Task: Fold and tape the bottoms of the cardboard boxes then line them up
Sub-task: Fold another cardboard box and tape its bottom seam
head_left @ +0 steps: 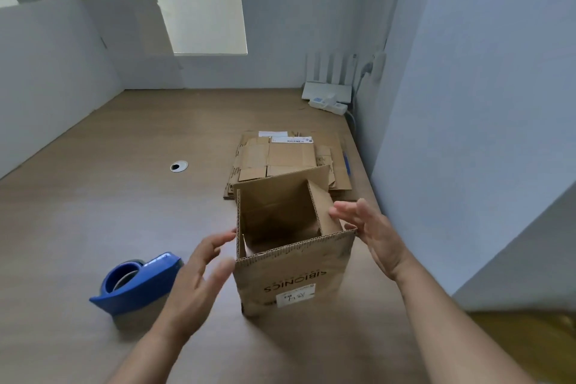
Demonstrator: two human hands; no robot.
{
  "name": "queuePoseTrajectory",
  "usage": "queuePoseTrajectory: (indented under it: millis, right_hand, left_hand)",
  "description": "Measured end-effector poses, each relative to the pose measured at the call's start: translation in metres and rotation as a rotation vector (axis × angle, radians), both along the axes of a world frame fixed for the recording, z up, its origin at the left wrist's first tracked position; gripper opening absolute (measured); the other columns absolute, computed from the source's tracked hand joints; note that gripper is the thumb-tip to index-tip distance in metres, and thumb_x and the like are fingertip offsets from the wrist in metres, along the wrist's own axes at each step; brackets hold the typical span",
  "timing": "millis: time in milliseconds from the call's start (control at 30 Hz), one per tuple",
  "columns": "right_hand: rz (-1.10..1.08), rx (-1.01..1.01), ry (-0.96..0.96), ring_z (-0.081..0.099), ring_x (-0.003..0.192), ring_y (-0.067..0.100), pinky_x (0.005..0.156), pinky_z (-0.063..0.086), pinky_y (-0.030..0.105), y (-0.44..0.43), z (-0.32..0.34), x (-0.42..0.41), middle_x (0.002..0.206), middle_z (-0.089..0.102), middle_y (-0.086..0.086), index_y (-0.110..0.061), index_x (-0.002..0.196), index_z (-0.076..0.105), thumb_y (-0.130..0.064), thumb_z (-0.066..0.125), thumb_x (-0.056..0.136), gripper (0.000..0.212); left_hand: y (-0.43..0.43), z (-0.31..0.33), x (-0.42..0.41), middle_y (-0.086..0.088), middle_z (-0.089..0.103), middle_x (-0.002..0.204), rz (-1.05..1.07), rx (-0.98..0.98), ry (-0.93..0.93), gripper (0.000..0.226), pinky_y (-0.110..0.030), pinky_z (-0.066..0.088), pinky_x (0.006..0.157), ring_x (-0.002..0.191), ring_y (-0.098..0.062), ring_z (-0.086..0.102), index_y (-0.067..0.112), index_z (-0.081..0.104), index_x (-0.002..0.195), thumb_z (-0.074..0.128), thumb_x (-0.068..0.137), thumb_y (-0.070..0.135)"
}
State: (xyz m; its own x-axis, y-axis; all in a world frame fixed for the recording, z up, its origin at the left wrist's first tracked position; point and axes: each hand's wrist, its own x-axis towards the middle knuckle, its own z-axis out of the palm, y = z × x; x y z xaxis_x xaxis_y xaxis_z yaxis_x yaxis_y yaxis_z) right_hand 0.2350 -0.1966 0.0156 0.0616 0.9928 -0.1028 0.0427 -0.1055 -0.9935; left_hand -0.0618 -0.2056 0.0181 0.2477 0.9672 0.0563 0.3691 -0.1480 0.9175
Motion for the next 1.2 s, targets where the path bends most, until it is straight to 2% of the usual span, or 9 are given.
queuePoseTrajectory:
  millis: [133, 300, 500, 567, 700, 833, 1000, 1133, 1200]
  right_hand:
    - [0.195, -0.086, -0.164, 0.046, 0.12, -0.007, 0.089, 0.039, 0.006, -0.013, -0.005, -0.004, 0.13, 0.052, -0.02, -0.032, 0.133, 0.047, -0.075, 0.06, 0.06, 0.086]
    - [0.115, -0.106, -0.437, 0.05, 0.119, 0.009, 0.088, 0.042, 0.015, -0.002, -0.005, -0.013, 0.117, 0.054, -0.016, -0.03, 0.141, 0.039, -0.025, 0.074, 0.08, 0.071]
    - [-0.05, -0.058, -0.569, 0.034, 0.134, 0.017, 0.11, 0.035, 0.04, 0.003, -0.015, -0.025, 0.151, 0.024, 0.0, -0.027, 0.151, 0.011, -0.03, 0.073, 0.081, 0.093]
    - [-0.019, -0.106, -0.562, 0.035, 0.134, 0.018, 0.11, 0.035, 0.043, 0.011, -0.014, -0.023, 0.156, 0.015, 0.0, -0.027, 0.152, 0.004, -0.031, 0.076, 0.078, 0.103]
    - [0.018, -0.079, -0.608, 0.011, 0.146, 0.02, 0.117, 0.022, 0.047, 0.043, -0.002, -0.018, 0.16, -0.001, -0.005, -0.03, 0.151, -0.009, -0.024, 0.081, 0.071, 0.12]
    - [-0.056, 0.012, -0.524, 0.015, 0.145, 0.021, 0.116, 0.022, 0.044, 0.074, 0.015, -0.024, 0.159, 0.011, -0.002, -0.029, 0.152, -0.002, -0.02, 0.073, 0.081, 0.104]
    - [-0.034, 0.042, -0.761, 0.038, 0.125, 0.02, 0.097, 0.034, 0.029, 0.065, 0.008, -0.027, 0.119, 0.046, -0.003, -0.022, 0.126, 0.059, -0.038, 0.063, 0.087, 0.042]
    - [0.143, -0.132, -0.773, 0.017, 0.144, 0.019, 0.115, 0.022, 0.04, 0.035, -0.015, -0.024, 0.157, 0.015, -0.002, -0.037, 0.146, 0.031, -0.046, 0.051, 0.093, 0.058]
    - [0.187, -0.133, -0.746, 0.019, 0.144, 0.017, 0.115, 0.021, 0.035, 0.026, -0.021, -0.024, 0.159, 0.016, -0.002, -0.04, 0.149, 0.016, -0.045, 0.047, 0.095, 0.062]
  left_hand:
    - [0.002, -0.032, 0.005, 0.064, 0.009, 0.125, -0.177, 0.091, 0.353, 0.056, -0.021, 0.025, 0.11, 0.126, 0.028, 0.011, 0.065, 0.035, 0.126, 0.047, 0.073, 0.077]
    - [0.016, -0.037, 0.019, 0.042, 0.037, 0.117, 0.019, -0.031, 0.234, 0.04, -0.039, 0.037, 0.11, 0.124, 0.002, 0.031, 0.05, 0.045, 0.119, 0.047, 0.079, 0.058]
    - [0.035, -0.036, 0.032, 0.015, 0.032, 0.127, 0.191, -0.117, 0.105, 0.054, -0.021, 0.046, 0.088, 0.122, -0.01, 0.041, 0.029, 0.039, 0.13, 0.069, 0.085, 0.029]
    - [0.042, -0.033, 0.033, 0.014, 0.027, 0.139, 0.191, -0.23, 0.034, 0.079, -0.031, 0.045, 0.097, 0.127, -0.01, 0.036, 0.027, 0.019, 0.148, 0.068, 0.086, 0.022]
    - [0.05, -0.027, 0.033, 0.006, 0.032, 0.145, 0.109, -0.283, 0.09, 0.072, -0.036, 0.036, 0.106, 0.128, -0.01, 0.034, 0.024, 0.021, 0.15, 0.061, 0.09, 0.018]
    - [0.052, -0.025, 0.031, 0.004, 0.03, 0.148, 0.092, -0.29, 0.125, 0.072, -0.035, 0.038, 0.103, 0.13, -0.012, 0.034, 0.024, 0.022, 0.149, 0.062, 0.09, 0.02]
    - [0.057, -0.024, 0.025, 0.007, 0.01, 0.157, 0.089, -0.297, 0.144, 0.09, -0.042, 0.036, 0.11, 0.141, -0.019, 0.024, 0.031, 0.001, 0.152, 0.065, 0.088, 0.023]
    - [0.067, -0.022, 0.022, 0.009, -0.006, 0.16, -0.045, -0.284, 0.288, 0.088, -0.043, 0.016, 0.118, 0.147, -0.016, 0.0, 0.044, -0.005, 0.148, 0.059, 0.092, 0.026]
    - [0.068, -0.016, 0.023, 0.01, 0.002, 0.16, -0.1, -0.338, 0.282, 0.077, -0.034, 0.023, 0.113, 0.146, -0.014, 0.011, 0.044, 0.004, 0.149, 0.055, 0.094, 0.026]
